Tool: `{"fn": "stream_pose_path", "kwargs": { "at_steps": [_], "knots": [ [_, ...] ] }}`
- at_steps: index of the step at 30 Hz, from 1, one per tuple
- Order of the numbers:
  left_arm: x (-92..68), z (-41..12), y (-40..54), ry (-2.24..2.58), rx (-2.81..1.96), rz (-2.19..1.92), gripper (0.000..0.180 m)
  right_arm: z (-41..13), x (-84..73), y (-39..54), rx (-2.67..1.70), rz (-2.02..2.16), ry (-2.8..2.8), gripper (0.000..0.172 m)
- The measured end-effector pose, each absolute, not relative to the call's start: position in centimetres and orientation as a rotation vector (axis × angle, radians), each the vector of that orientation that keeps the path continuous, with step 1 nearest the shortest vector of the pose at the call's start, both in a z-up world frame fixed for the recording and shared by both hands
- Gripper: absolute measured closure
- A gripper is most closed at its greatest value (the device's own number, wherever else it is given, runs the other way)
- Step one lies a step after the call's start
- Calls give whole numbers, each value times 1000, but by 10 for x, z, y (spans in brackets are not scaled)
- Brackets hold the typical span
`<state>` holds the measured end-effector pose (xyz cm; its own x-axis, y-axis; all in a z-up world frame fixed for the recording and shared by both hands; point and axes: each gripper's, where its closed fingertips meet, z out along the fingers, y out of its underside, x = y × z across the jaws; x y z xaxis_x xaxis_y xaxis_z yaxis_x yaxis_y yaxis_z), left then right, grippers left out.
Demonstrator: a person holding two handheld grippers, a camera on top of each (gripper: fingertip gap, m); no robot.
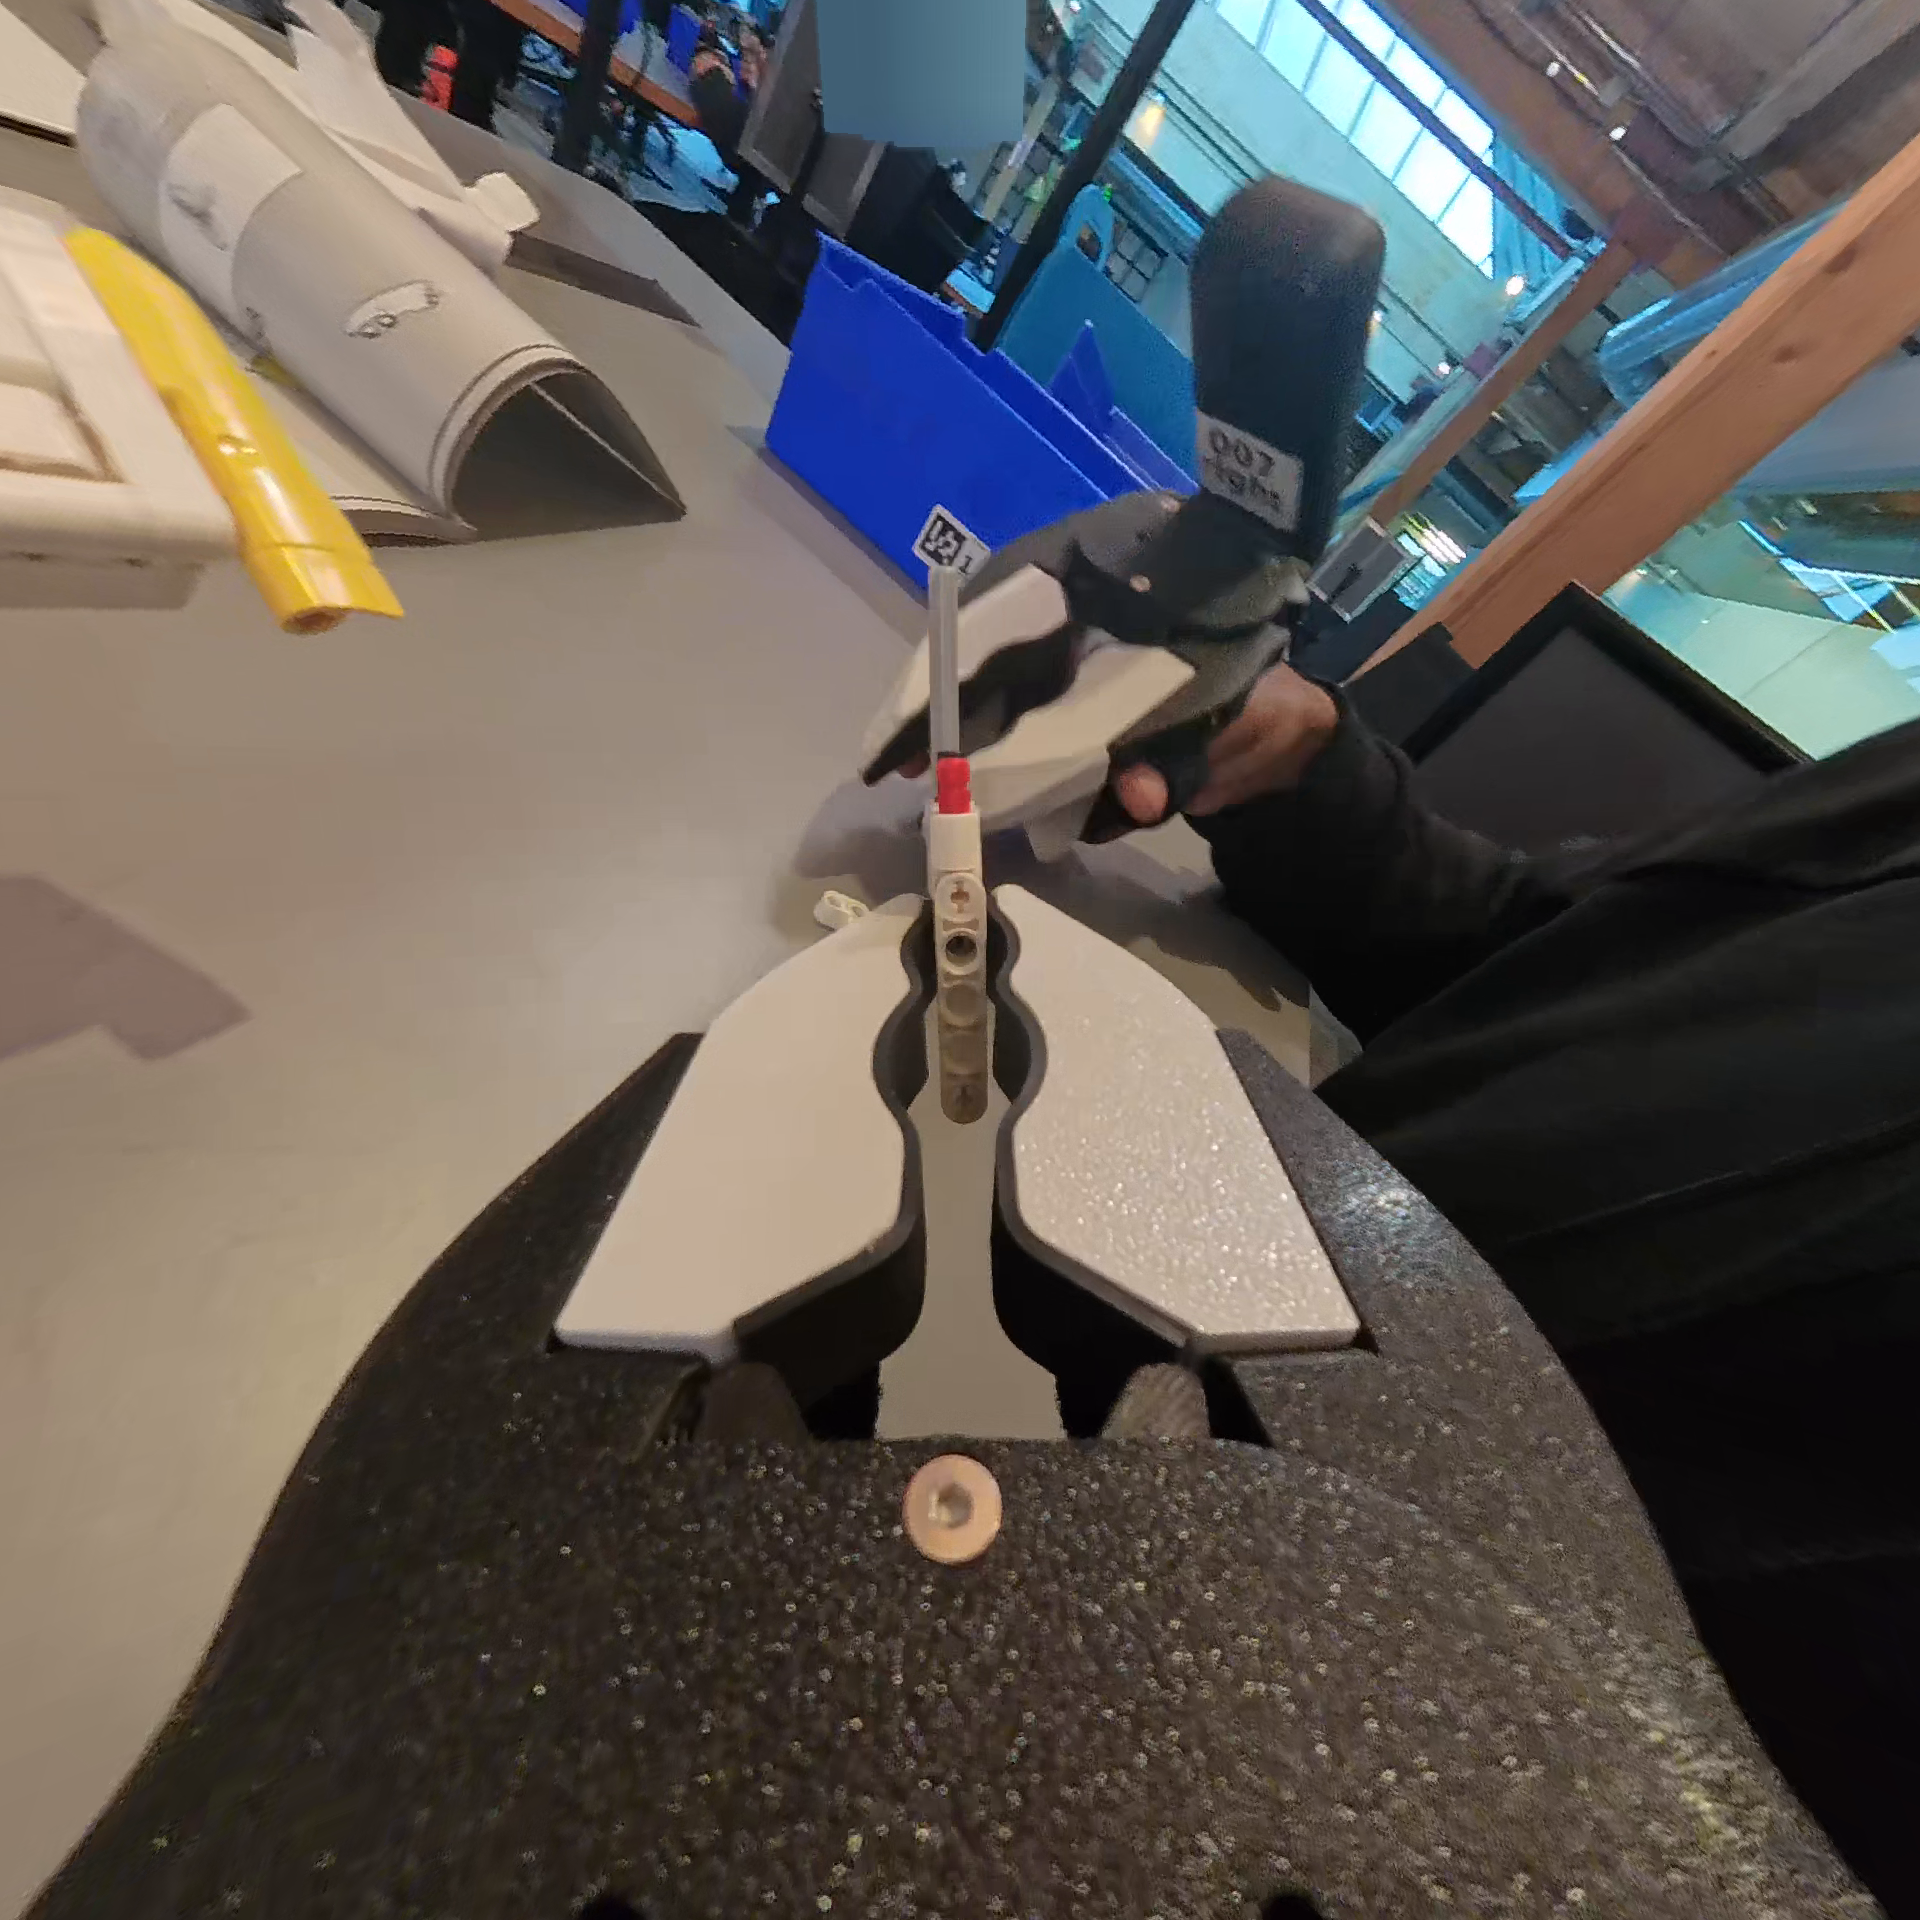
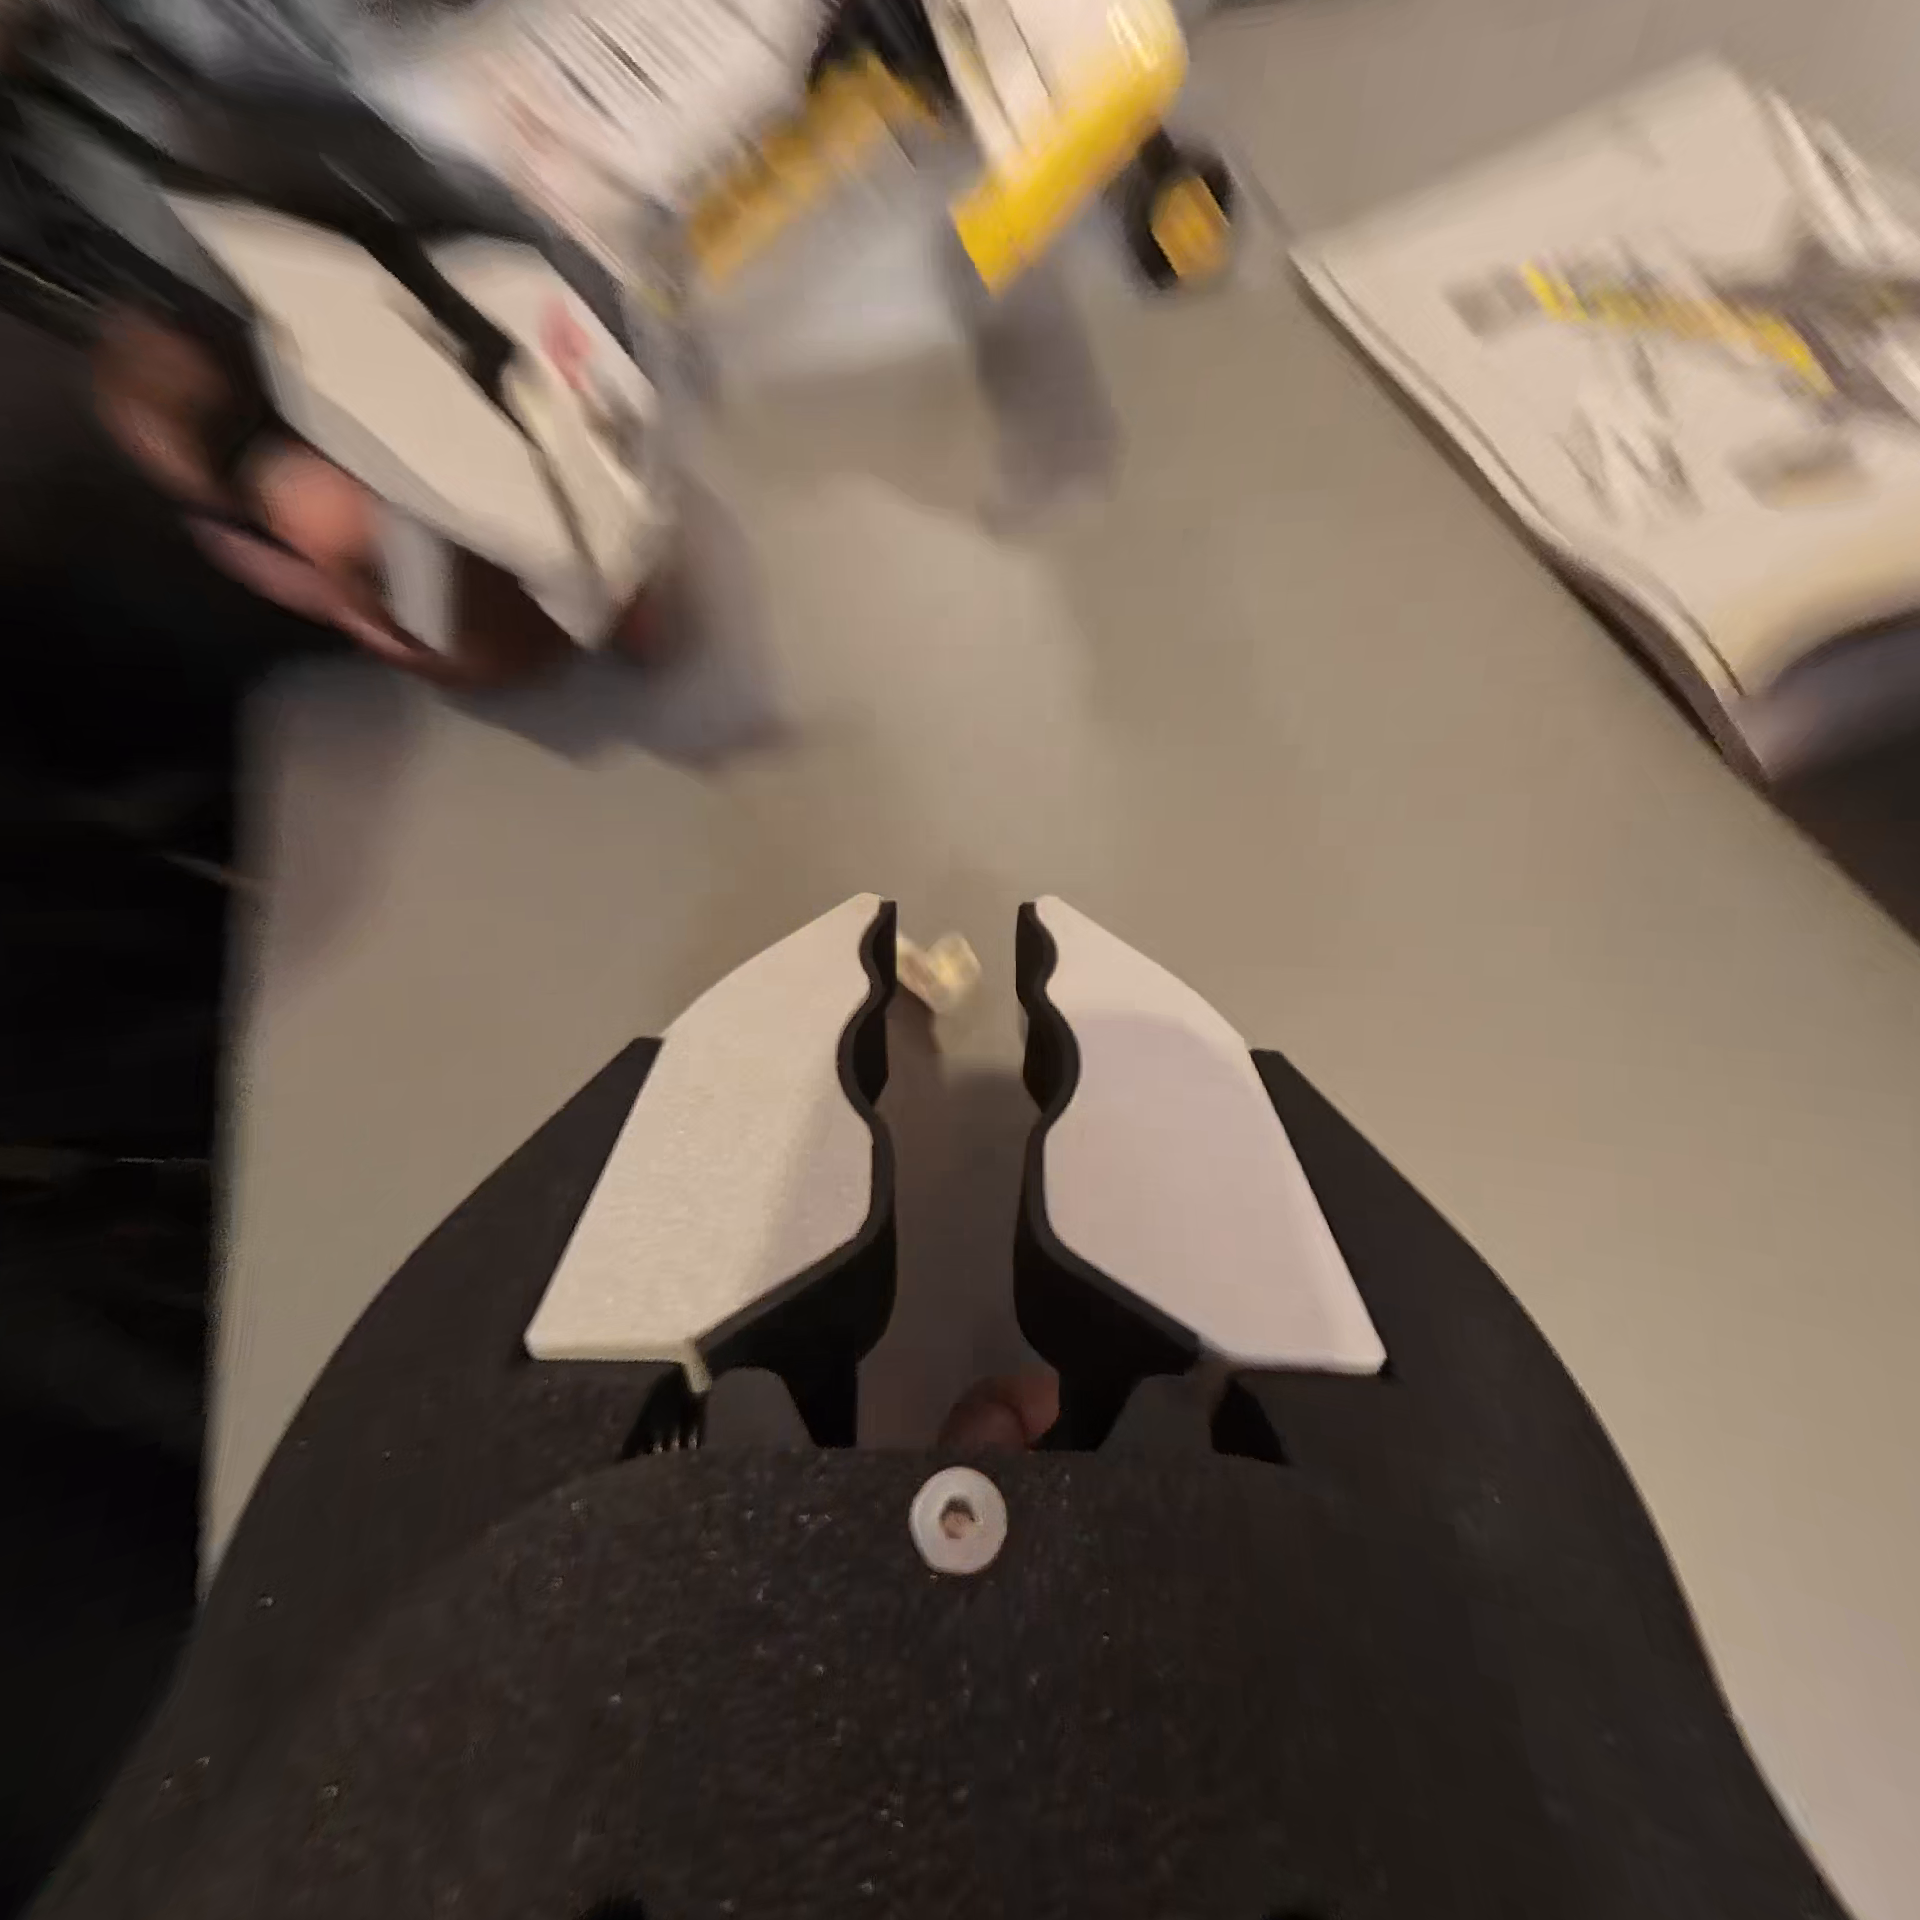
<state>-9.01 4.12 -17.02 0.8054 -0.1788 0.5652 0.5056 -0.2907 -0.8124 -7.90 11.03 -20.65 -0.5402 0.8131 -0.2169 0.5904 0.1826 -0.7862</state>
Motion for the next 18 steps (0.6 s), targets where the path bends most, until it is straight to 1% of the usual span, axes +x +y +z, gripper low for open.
{"fn": "stream_pose_path", "kwargs": {
  "at_steps": [2,10,18],
  "knots": [
    [-93,-172,40,-285,-1751,-677,173,-220,-69,113,-1388,1136,-2226,150],
    [-94,-177,33,-338,-1774,-682,172,-244,-61,93,-1499,899,-2252,146],
    [-91,-171,17,-375,-1717,-672,173,-245,-83,72,-1411,936,-2291,139]
  ]
}}
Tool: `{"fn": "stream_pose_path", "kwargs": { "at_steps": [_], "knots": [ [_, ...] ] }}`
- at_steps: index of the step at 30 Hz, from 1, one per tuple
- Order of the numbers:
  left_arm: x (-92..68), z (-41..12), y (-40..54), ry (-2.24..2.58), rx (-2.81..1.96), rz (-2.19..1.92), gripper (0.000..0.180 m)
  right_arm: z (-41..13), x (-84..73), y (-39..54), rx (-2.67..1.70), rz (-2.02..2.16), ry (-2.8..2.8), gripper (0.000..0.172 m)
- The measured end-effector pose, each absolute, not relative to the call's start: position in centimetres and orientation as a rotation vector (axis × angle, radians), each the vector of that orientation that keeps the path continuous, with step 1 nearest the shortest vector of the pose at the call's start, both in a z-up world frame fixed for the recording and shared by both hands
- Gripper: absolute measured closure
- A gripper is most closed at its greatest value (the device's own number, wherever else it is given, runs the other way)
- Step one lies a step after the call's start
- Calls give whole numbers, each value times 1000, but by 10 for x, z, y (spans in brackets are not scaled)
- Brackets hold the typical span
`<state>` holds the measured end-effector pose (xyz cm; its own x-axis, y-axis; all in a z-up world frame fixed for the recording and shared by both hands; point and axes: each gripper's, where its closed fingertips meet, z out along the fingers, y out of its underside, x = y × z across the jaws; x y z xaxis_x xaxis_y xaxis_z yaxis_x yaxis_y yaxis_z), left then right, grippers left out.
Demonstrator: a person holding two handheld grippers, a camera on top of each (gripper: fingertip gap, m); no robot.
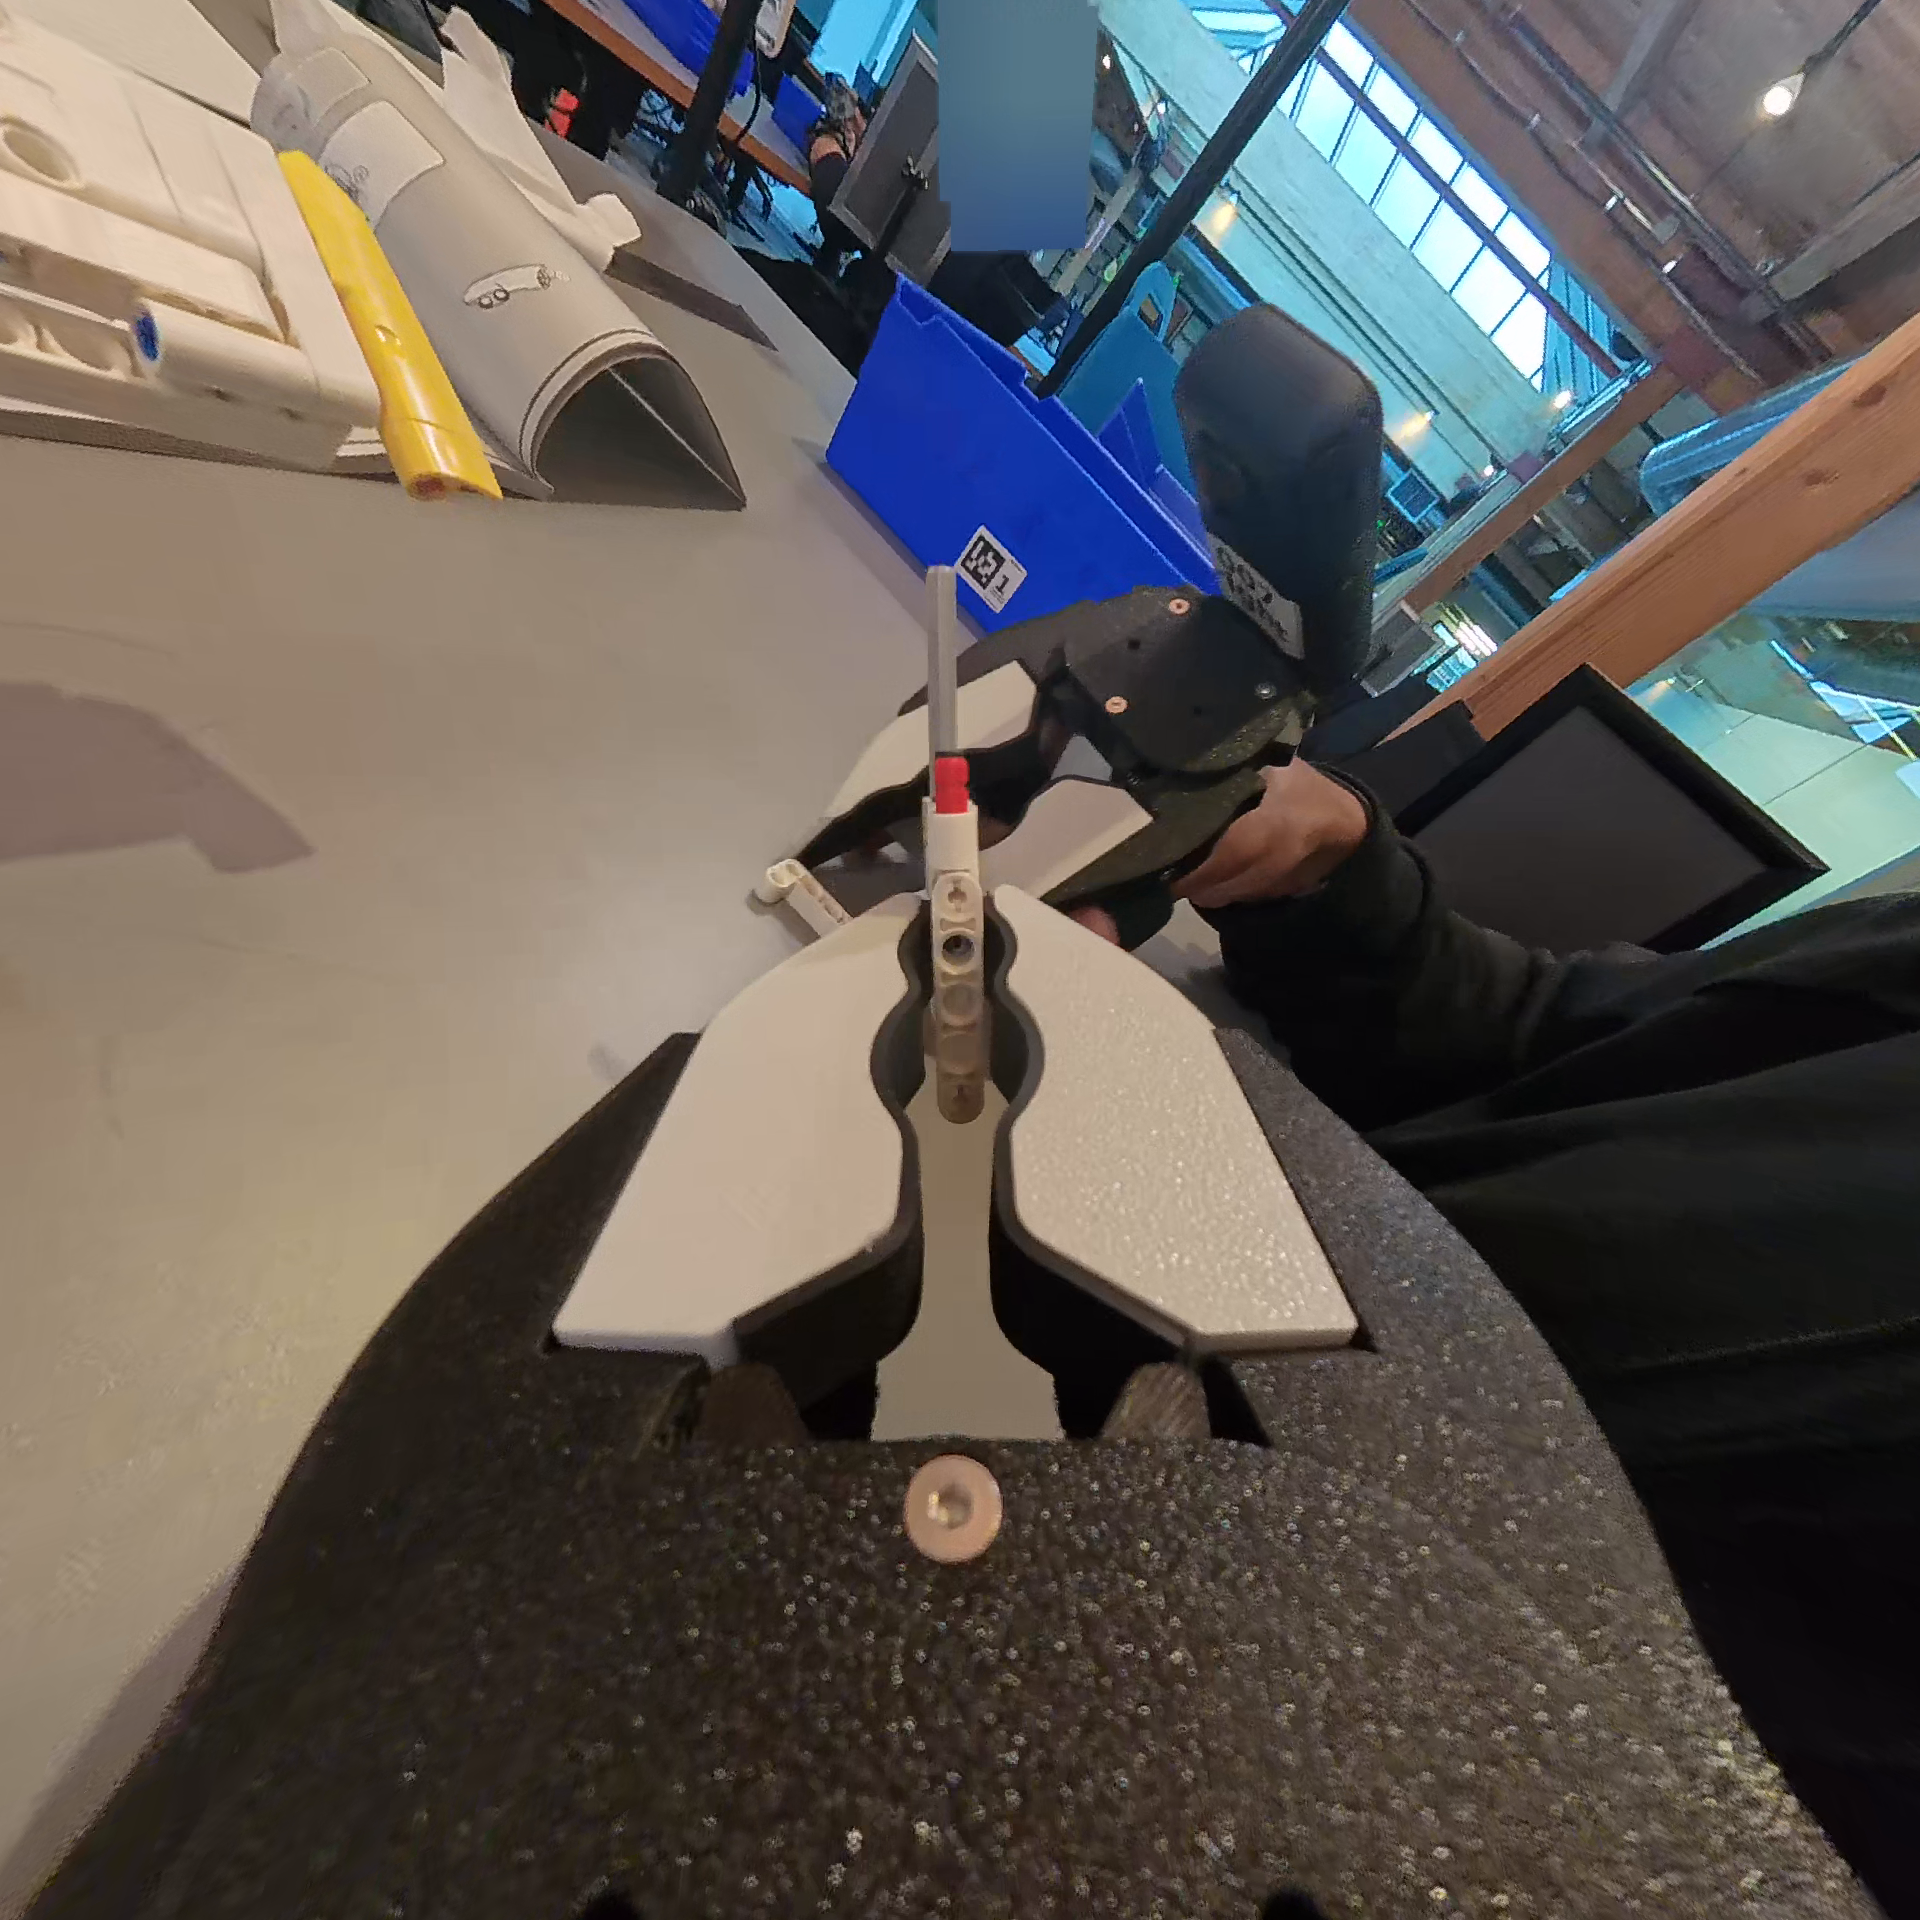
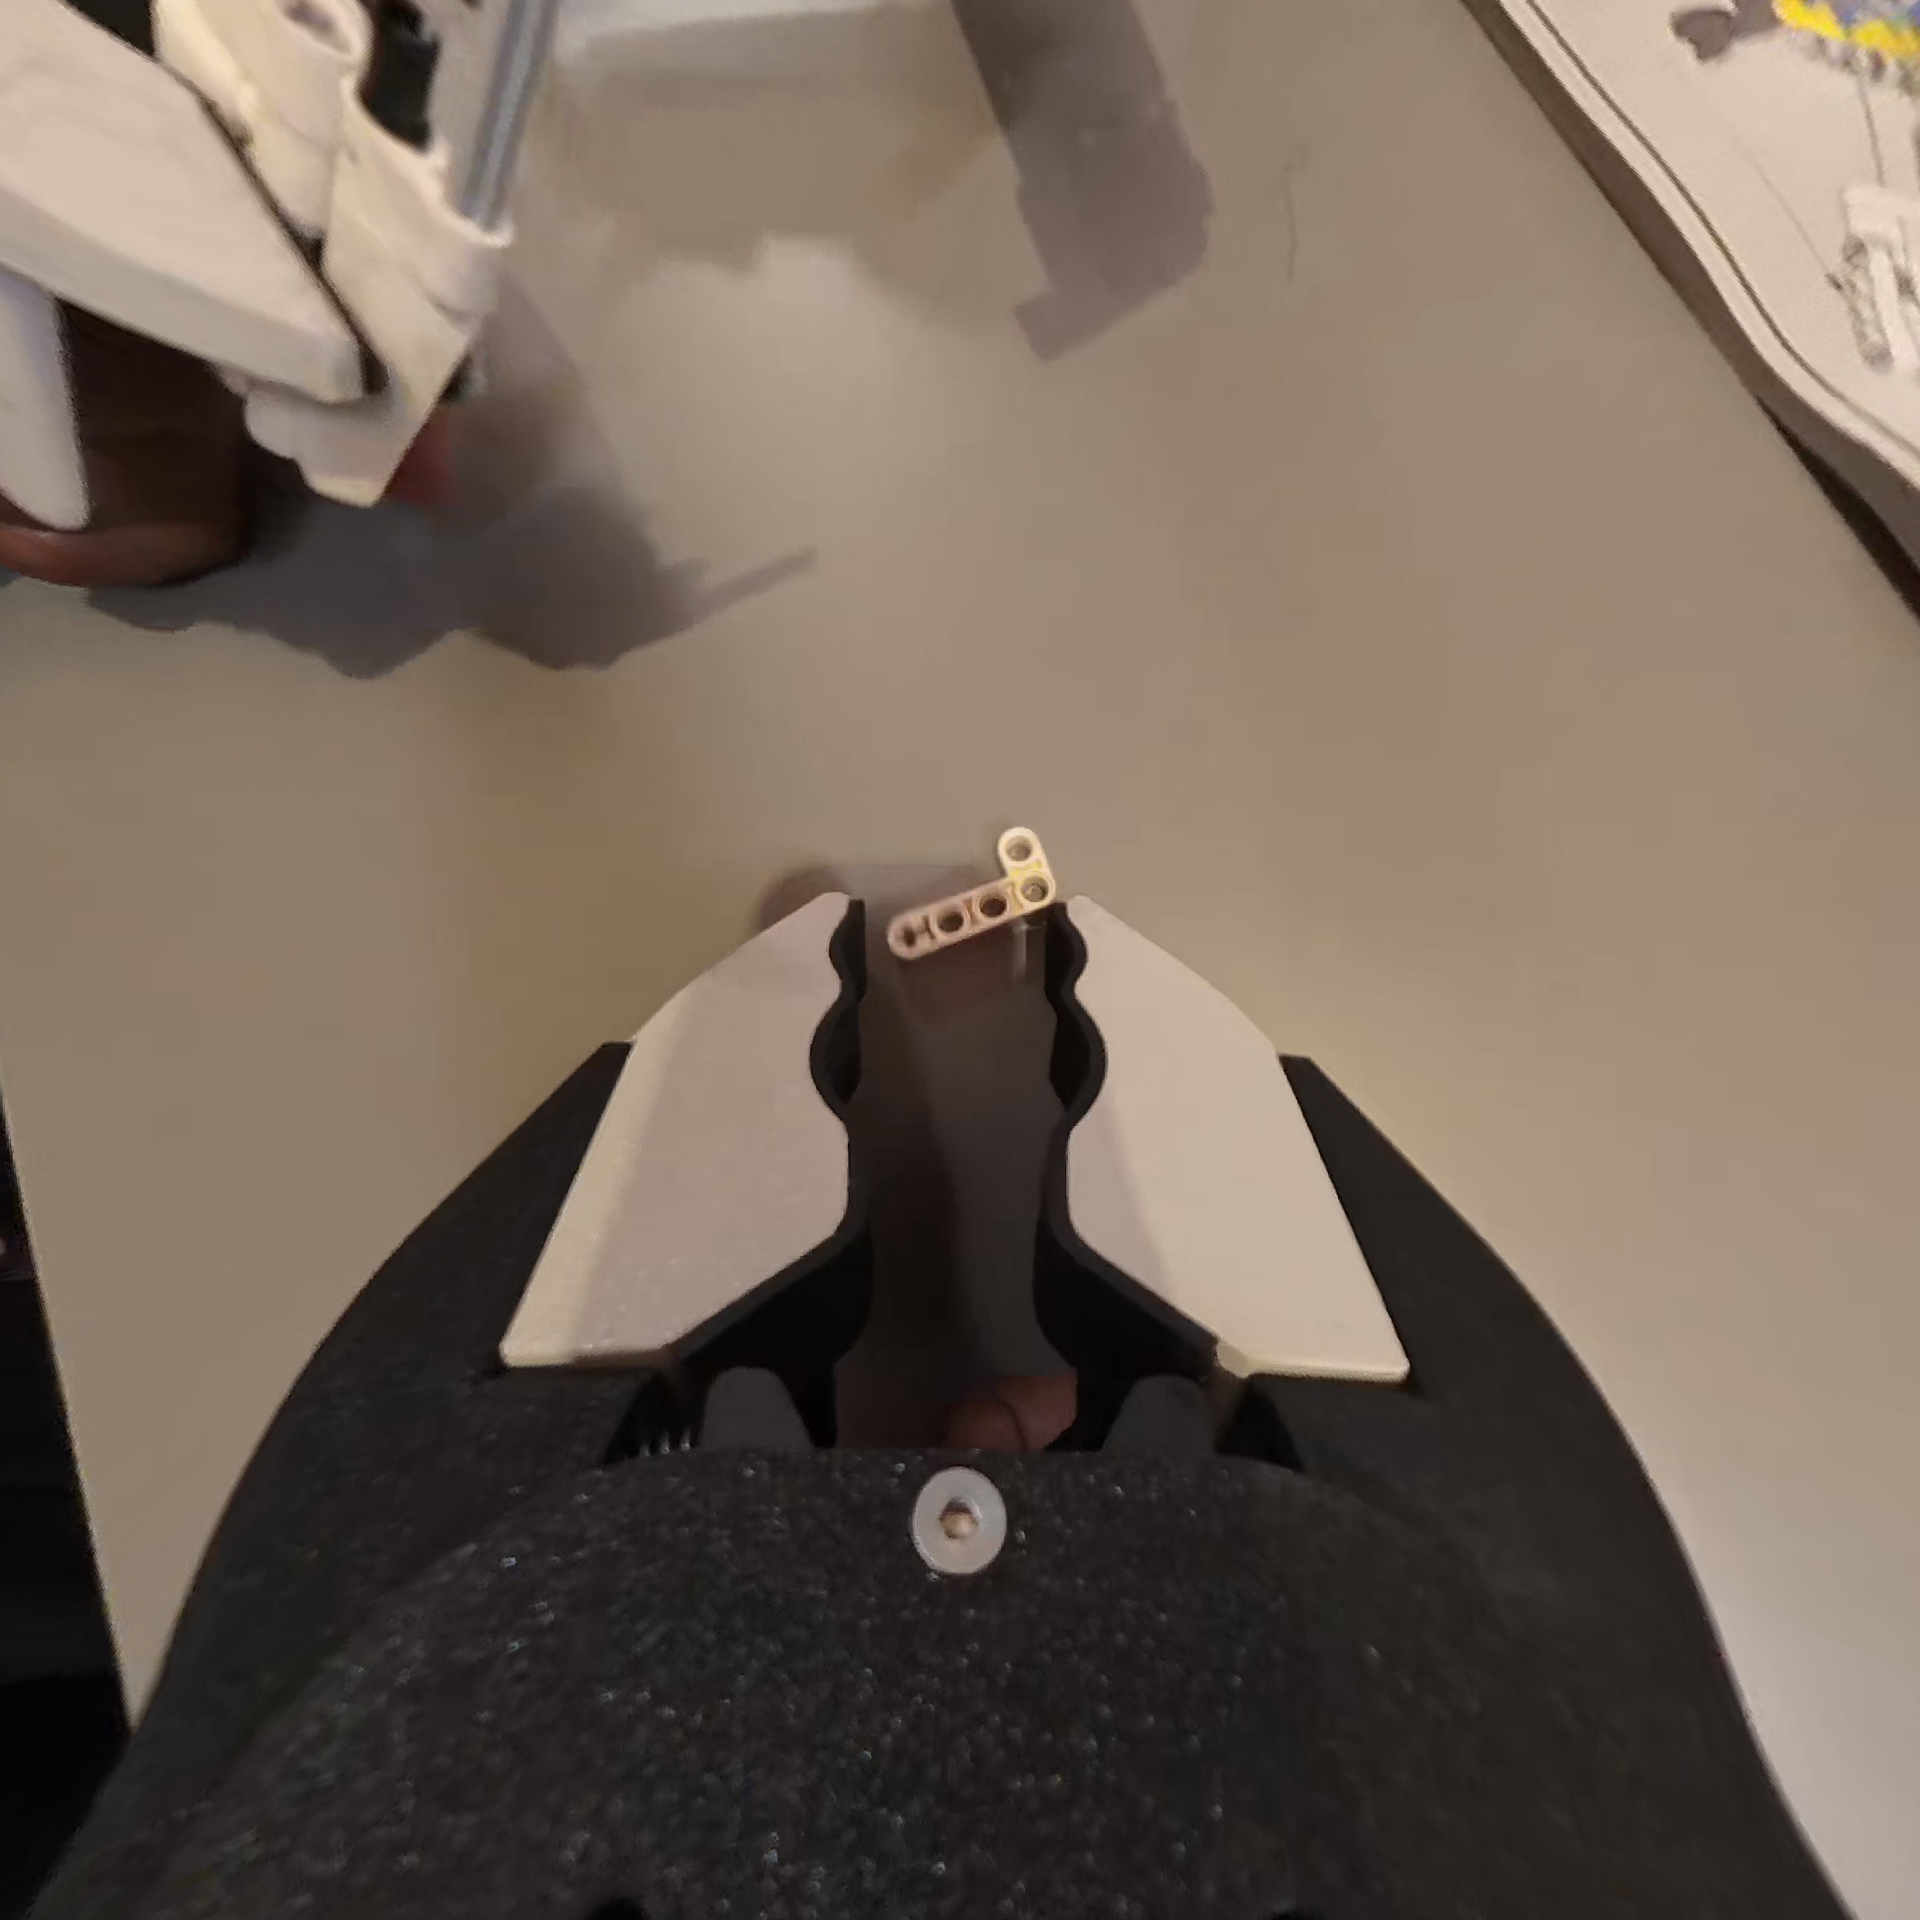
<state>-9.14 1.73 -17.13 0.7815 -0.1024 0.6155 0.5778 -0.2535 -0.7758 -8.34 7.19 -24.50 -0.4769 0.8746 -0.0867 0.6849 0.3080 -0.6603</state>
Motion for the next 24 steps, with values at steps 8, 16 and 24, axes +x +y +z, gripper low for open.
{"fn": "stream_pose_path", "kwargs": {
  "at_steps": [8,16,24],
  "knots": [
    [-89,-167,6,-399,-1671,-640,173,-244,-89,68,-1320,777,-2278,139],
    [-91,-167,9,-416,-1669,-623,173,-248,-90,75,-1330,700,-2254,164],
    [-92,-166,10,-419,-1657,-644,173,-239,-97,80,-1255,735,-2296,154]
  ]
}}
